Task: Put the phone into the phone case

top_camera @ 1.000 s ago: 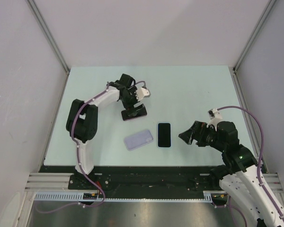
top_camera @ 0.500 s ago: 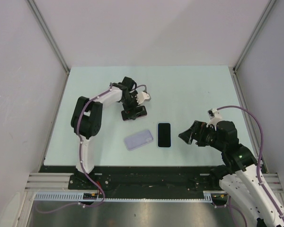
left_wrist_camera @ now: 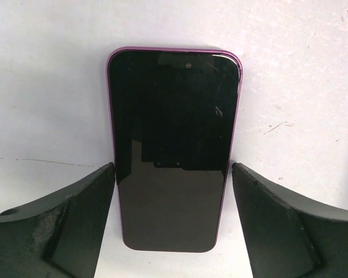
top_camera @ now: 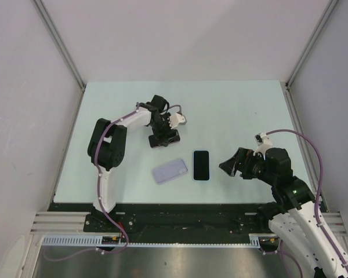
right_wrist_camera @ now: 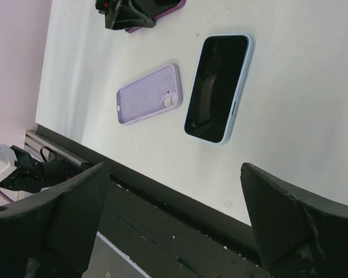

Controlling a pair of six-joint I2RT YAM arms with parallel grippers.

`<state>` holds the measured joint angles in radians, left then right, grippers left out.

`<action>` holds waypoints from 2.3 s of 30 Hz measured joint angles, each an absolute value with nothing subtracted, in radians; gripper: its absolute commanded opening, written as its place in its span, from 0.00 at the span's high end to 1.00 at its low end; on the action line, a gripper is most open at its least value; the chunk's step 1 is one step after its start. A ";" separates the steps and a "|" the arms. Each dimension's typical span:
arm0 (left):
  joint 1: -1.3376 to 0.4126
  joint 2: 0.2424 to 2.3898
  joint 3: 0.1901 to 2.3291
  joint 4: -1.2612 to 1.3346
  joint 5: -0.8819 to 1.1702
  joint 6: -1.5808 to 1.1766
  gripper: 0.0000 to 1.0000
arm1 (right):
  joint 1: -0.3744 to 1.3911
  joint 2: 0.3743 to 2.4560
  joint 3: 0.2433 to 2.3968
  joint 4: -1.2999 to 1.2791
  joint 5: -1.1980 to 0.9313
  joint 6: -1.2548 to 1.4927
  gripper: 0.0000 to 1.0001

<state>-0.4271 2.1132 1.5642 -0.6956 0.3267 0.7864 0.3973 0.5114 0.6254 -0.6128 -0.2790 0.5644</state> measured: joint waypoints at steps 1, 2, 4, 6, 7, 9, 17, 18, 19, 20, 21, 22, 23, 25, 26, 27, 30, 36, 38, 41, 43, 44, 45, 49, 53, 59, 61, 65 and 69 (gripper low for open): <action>-0.427 2.111 1.560 -0.690 0.329 0.786 0.22 | 0.397 0.511 0.625 -0.613 -0.279 0.564 0.00; -0.427 2.109 1.555 -0.685 0.332 0.787 0.25 | 0.397 0.511 0.625 -0.613 -0.279 0.564 0.00; -0.427 2.102 1.542 -0.674 0.336 0.786 0.30 | 0.397 0.511 0.625 -0.613 -0.279 0.564 0.00; -0.428 2.095 1.530 -0.663 0.336 0.786 0.31 | 0.396 0.511 0.625 -0.613 -0.279 0.564 0.00; -0.428 2.090 1.522 -0.655 0.336 0.786 0.31 | 0.395 0.510 0.625 -0.613 -0.279 0.564 0.00; -0.428 2.077 1.500 -0.635 0.336 0.786 0.33 | 0.395 0.509 0.625 -0.613 -0.279 0.564 0.00; -0.428 2.028 1.426 -0.608 0.335 0.776 0.41 | 0.394 0.509 0.625 -0.617 -0.286 0.564 0.01; -0.428 2.024 1.420 -0.607 0.334 0.772 0.41 | 0.394 0.509 0.625 -0.617 -0.287 0.564 0.00; -0.428 2.020 1.416 -0.608 0.332 0.767 0.42 | 0.394 0.509 0.625 -0.617 -0.287 0.564 0.00; -0.428 2.015 1.408 -0.607 0.331 0.765 0.42 | 0.394 0.509 0.625 -0.617 -0.288 0.564 0.01; -0.428 2.009 1.400 -0.607 0.328 0.759 0.42 | 0.393 0.509 0.625 -0.617 -0.290 0.564 0.00; -0.429 2.001 1.391 -0.607 0.326 0.756 0.42 | 0.393 0.508 0.625 -0.617 -0.291 0.564 0.00; -0.429 1.993 1.380 -0.609 0.321 0.748 0.42 | 0.393 0.506 0.625 -0.617 -0.293 0.564 0.00; -0.430 1.972 1.356 -0.617 0.317 0.731 0.42 | 0.393 0.499 0.625 -0.619 -0.295 0.564 0.00; -0.430 1.961 1.344 -0.623 0.315 0.723 0.42 | 0.393 0.495 0.625 -0.620 -0.296 0.564 0.00; -0.430 1.951 1.334 -0.626 0.313 0.716 0.42 | 0.392 0.492 0.625 -0.622 -0.297 0.564 0.00; -0.432 1.895 1.296 -0.640 0.301 0.684 0.41 | 0.392 0.490 0.625 -0.624 -0.297 0.565 0.00; -0.466 1.761 1.261 -0.646 0.279 0.618 0.42 | 0.392 0.480 0.625 -0.624 -0.297 0.566 0.00; -0.490 1.725 1.246 -0.644 0.274 0.588 0.42 | 0.392 0.479 0.625 -0.624 -0.298 0.566 0.00; -0.526 1.686 1.208 -0.640 0.274 0.543 0.38 | 0.392 0.479 0.625 -0.624 -0.301 0.568 0.00; -0.551 1.660 1.160 -0.636 0.275 0.520 0.37 | 0.392 0.479 0.625 -0.623 -0.305 0.569 0.00; -0.564 1.642 1.126 -0.632 0.274 0.509 0.38 | 0.392 0.479 0.625 -0.623 -0.305 0.572 0.00; -0.576 1.629 1.102 -0.632 0.274 0.498 0.39 | 0.392 0.478 0.625 -0.622 -0.305 0.572 0.00; -0.645 1.576 1.026 -0.626 0.308 0.445 0.41 | 0.392 0.477 0.624 -0.615 -0.305 0.575 0.00; -0.696 1.569 0.996 -0.592 0.319 0.397 0.42 | 0.392 0.476 0.621 -0.610 -0.305 0.576 0.00; -0.709 1.598 0.990 -0.569 0.311 0.354 0.40 | 0.392 0.471 0.620 -0.608 -0.308 0.579 0.00; -0.709 1.606 0.990 -0.554 0.309 0.343 0.38 | 0.392 0.465 0.619 -0.609 -0.308 0.583 0.00; -0.709 1.632 0.990 -0.528 0.308 0.321 0.34 | 0.392 0.463 0.619 -0.609 -0.308 0.583 0.00; -0.712 1.663 0.996 -0.514 0.299 0.295 0.26 | 0.392 0.445 0.619 -0.611 -0.306 0.584 0.00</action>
<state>-0.7116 1.6630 0.9962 -0.5137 0.2993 0.2955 0.3920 0.4454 0.6189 -0.6113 -0.3058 0.5838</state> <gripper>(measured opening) 0.732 0.994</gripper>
